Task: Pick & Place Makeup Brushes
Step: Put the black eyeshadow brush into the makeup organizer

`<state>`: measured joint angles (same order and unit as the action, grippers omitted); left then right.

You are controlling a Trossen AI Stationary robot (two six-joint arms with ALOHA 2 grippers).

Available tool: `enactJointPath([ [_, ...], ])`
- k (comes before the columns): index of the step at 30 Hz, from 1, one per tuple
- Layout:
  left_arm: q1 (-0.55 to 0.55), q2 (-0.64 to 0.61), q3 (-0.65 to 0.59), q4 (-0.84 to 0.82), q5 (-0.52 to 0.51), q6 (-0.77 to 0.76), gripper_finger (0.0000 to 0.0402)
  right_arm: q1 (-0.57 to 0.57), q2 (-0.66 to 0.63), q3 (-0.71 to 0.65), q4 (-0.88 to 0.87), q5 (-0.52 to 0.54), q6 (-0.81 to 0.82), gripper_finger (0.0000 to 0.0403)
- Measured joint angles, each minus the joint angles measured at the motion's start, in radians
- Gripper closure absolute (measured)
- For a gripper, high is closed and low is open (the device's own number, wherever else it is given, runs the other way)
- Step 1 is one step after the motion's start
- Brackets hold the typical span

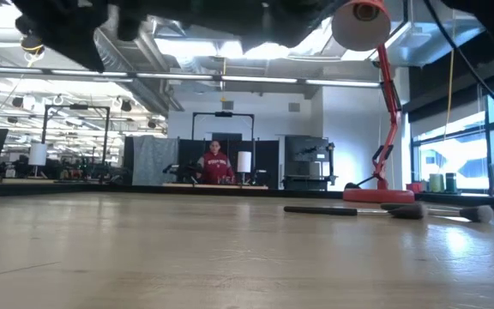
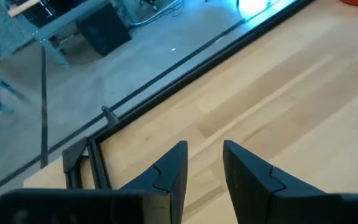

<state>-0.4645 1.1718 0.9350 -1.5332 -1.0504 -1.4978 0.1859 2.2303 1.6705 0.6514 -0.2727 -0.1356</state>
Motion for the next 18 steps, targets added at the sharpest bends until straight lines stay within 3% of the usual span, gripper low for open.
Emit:
enactJointPath([
  [6, 0.031, -0.01, -0.092, 0.063, -0.002, 0.034, 0.0304, 0.03, 0.121, 0.179, 0.0, -0.019, -0.005, 0.0386],
  [10, 0.036, -0.011, -0.137, 0.071, 0.04, -0.024, 0.0304, 0.036, 0.182, 0.296, -0.024, -0.02, -0.024, 0.0386],
  [18, 0.031, -0.015, -0.151, 0.04, 0.052, -0.034, 0.0304, 0.036, 0.292, 0.464, -0.038, -0.063, -0.011, 0.0386],
])
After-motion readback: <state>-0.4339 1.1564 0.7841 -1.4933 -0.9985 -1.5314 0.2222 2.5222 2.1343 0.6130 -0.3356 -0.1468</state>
